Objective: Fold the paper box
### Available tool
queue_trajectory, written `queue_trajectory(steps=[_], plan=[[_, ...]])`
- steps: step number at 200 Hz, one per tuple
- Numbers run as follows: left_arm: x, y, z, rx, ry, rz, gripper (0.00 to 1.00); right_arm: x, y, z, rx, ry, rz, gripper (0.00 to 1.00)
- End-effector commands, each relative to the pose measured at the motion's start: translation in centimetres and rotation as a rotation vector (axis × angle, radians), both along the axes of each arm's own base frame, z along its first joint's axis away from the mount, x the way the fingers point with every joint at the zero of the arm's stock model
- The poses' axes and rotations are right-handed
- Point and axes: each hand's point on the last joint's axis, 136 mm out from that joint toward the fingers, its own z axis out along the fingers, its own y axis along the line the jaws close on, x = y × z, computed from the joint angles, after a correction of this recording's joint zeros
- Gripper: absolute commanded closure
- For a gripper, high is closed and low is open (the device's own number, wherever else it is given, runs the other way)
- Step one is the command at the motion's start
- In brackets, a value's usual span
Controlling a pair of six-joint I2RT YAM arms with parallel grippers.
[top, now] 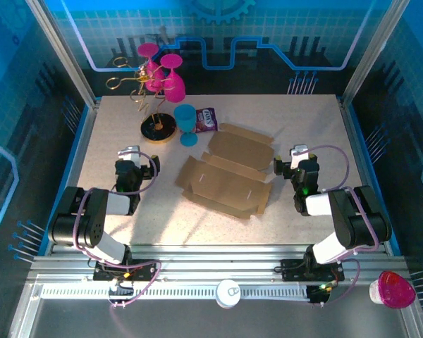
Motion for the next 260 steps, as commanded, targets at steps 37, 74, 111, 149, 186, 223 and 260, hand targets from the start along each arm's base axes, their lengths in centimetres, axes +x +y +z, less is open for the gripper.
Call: queue_trajectory(steps=[37, 74, 111, 149, 186, 223, 260], plan=[[0.1, -0.2, 2.0, 0.052, -0.07, 0.014, 0.01, -1.3, 0.2, 2.6, -0.049, -0.136, -0.02, 0.0], [-1.4, 0.2, 9.7, 0.087, -0.136, 0.26, 0.01, -3.3, 0.4, 13.9, -0.071, -0.362, -0.243, 0.0], [-4.3, -1.9, 11.1, -0.684, 0.234, 0.387, 0.01, -4.1, -1.2, 17.2, 0.713, -0.023, -0.345, 0.0], [-10.6, -10.4, 7.0, -1.133, 0.611, 0.421, 0.34, -5.4, 3.1, 17.9, 0.73, 0.274, -0.279, 0.19], [-17.2, -16.1, 3.0, -1.235, 0.758, 0.407, 0.38, -8.5, 10.6, 16.5, 0.711, 0.493, -0.031, 0.31], [-16.4, -19.3, 0.0, -1.353, 0.793, 0.378, 0.39, -11.0, 14.6, 14.1, 0.726, 0.621, 0.118, 0.32], [-15.5, -21.5, -1.9, -1.368, 0.794, 0.368, 0.43, -11.8, 15.4, 13.4, 0.751, 0.65, 0.166, 0.32]])
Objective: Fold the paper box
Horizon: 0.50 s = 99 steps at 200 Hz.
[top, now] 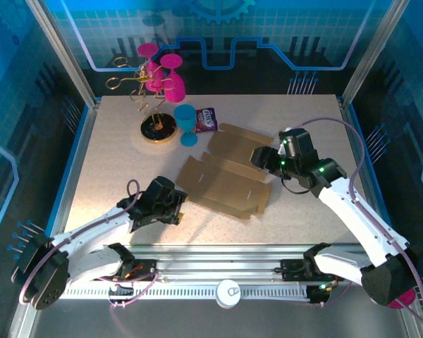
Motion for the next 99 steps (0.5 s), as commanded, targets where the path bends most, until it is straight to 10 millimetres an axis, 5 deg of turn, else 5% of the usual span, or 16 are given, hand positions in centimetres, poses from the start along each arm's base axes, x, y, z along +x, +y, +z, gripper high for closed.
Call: queue_trajectory(steps=[1, 49, 99], plan=[[1.3, -2.4, 0.2, -0.101, -0.041, 0.029, 0.43, -1.4, 1.0, 0.1, 0.052, 0.025, 0.056, 0.32], [1.8, -4.9, -1.7, -0.122, -0.006, 0.03, 0.44, -2.0, 0.7, -1.7, 0.062, 0.069, 0.067, 0.32], [2.4, -5.9, -3.2, -0.123, -0.006, 0.03, 0.45, 1.3, 2.5, -6.6, 0.071, 0.15, 0.119, 0.44]])
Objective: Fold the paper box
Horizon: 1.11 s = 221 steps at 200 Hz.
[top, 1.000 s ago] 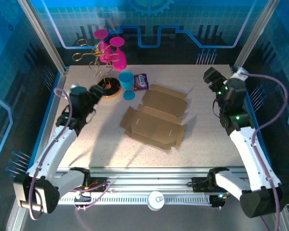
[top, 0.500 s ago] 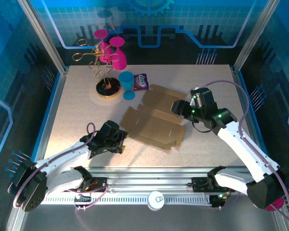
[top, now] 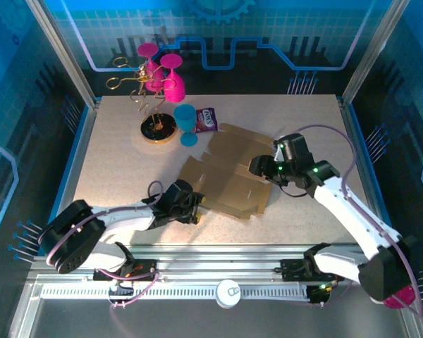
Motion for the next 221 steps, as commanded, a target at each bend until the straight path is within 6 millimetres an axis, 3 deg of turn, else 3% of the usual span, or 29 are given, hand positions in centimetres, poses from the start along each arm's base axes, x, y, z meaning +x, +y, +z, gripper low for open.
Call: queue_trajectory(steps=[1, 26, 49, 87, 134, 161, 221], plan=[[1.0, -0.6, 0.1, -0.024, -0.033, 0.025, 0.44, 1.8, 1.4, -2.5, 0.033, 0.033, 0.047, 0.45], [1.5, -1.0, 0.1, -0.02, -0.053, 0.019, 0.45, 4.0, 3.1, -6.1, 0.055, 0.122, 0.072, 0.48], [1.8, -1.3, -0.1, -0.026, -0.069, 0.012, 0.44, 5.3, 3.5, -9.7, 0.048, 0.19, 0.067, 0.47], [2.8, -1.8, -0.5, -0.041, -0.106, 0.017, 0.52, 5.6, 3.2, -13.5, 0.034, 0.3, 0.057, 0.5], [4.0, -1.4, 0.3, 0.0, -0.152, -0.007, 0.63, 4.1, 2.9, -15.0, 0.033, 0.378, 0.038, 0.53], [4.9, -1.1, 1.2, 0.039, -0.177, -0.039, 0.7, 3.8, 2.6, -14.8, 0.036, 0.387, 0.03, 0.54], [6.3, -1.6, 2.8, 0.097, -0.195, -0.126, 0.76, 3.9, 2.4, -14.8, 0.057, 0.402, 0.021, 0.54]])
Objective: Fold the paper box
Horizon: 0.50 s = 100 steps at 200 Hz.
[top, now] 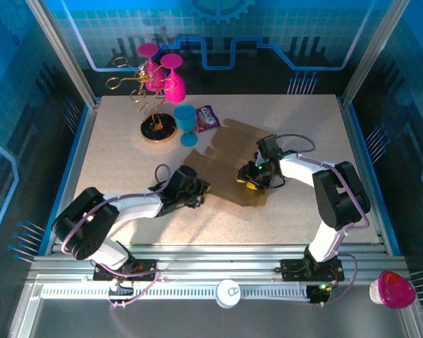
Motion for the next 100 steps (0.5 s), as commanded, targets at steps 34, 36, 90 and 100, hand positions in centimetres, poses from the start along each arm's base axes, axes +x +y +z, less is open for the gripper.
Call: queue_trajectory(steps=[34, 36, 90, 100], plan=[[-0.1, -0.2, -0.6, 0.103, 0.051, -0.099, 0.75, 0.1, -0.3, 0.2, 0.039, 0.039, -0.025, 0.55], [-0.1, -0.2, -0.7, 0.105, 0.053, -0.102, 0.75, 0.1, -0.3, 0.2, 0.04, 0.039, -0.025, 0.55], [-0.8, 0.1, -2.7, 0.155, 0.141, -0.132, 0.97, 0.2, -0.2, 0.6, 0.047, 0.041, -0.025, 0.57], [-0.9, 0.2, -2.6, 0.17, 0.15, -0.14, 1.0, 0.3, -0.5, 1.3, 0.032, 0.015, -0.026, 0.57]])
